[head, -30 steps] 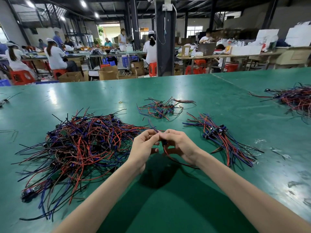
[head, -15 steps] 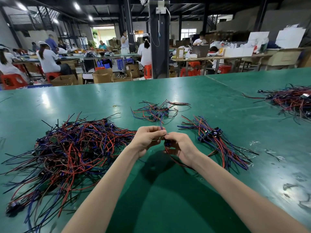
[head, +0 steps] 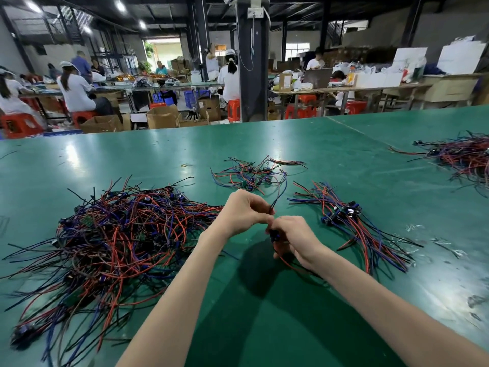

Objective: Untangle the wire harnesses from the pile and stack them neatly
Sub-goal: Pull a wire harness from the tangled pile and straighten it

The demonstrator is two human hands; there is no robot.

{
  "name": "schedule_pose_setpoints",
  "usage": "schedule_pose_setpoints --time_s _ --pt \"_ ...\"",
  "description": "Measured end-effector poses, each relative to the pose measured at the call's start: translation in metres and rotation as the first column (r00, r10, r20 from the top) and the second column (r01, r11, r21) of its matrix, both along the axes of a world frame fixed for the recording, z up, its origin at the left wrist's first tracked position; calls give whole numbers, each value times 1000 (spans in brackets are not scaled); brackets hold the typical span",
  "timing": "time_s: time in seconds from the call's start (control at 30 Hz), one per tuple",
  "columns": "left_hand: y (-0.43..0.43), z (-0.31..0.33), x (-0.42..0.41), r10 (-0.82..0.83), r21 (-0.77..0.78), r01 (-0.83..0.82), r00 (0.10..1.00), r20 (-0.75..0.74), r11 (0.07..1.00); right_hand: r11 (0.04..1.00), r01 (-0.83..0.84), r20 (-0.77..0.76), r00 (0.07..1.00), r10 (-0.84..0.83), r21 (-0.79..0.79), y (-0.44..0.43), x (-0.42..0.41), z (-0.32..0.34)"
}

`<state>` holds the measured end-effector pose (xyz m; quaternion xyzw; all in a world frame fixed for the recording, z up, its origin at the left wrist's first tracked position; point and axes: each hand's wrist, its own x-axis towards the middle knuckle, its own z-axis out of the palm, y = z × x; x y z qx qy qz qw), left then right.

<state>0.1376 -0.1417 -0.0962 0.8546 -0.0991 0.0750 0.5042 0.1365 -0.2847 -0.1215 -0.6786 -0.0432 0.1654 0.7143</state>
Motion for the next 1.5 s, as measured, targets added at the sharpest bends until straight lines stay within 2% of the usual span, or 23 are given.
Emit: schedule_pose_setpoints --time_s 0.13,0.27,0.37,0.47,0.53,0.6,0.67,0.7,0.77,0.9,1.0,1.17,1.3,1.4,1.5 --pt "3 -1 0 126 -234 -136 990 -56 963 994 66 25 997 -68 91 6 4 9" --pt "-6 -7 2 216 -447 -286 955 -201 847 992 78 23 997 -80 103 6 3 12" --pt "-8 -11 3 274 -522 -374 926 -261 767 994 71 13 997 -73 78 6 1 11" --pt "-6 -14 4 335 -531 -434 901 -277 728 995 69 -17 998 -68 76 8 -1 10" --pt "-5 -16 4 374 -508 -447 894 -245 736 995 71 -46 997 -67 76 9 -1 10" --pt "-5 -15 6 426 -386 -440 896 -126 811 995 70 -88 994 -64 74 8 -2 9" --pt "-6 -13 7 432 -171 -418 900 51 892 996 63 -121 991 -55 60 9 -2 8" --pt "-6 -12 8 423 -100 -413 899 116 905 997 59 -129 990 -51 55 9 -3 8" --pt "-7 -9 8 425 -69 -419 890 163 905 997 58 -130 990 -50 54 9 -2 7" --pt "-3 -7 8 466 -215 -447 884 43 868 998 49 -107 993 -44 38 6 -3 7" --pt "-3 -5 6 438 -314 -427 898 -41 848 999 29 -79 997 -27 28 8 -6 6" --pt "-5 1 6 410 -461 -385 911 -51 800 999 44 53 998 -45 22 9 -7 7" --pt "-4 3 7 458 -475 -418 888 -35 775 998 63 183 982 -56 -31 12 -9 5" --pt "0 1 7 487 -509 -451 871 -69 734 999 35 199 979 -31 -20 16 -14 1" --pt "0 0 7 438 -597 -407 893 -101 692 999 45 193 980 -39 -23 18 -17 -3"
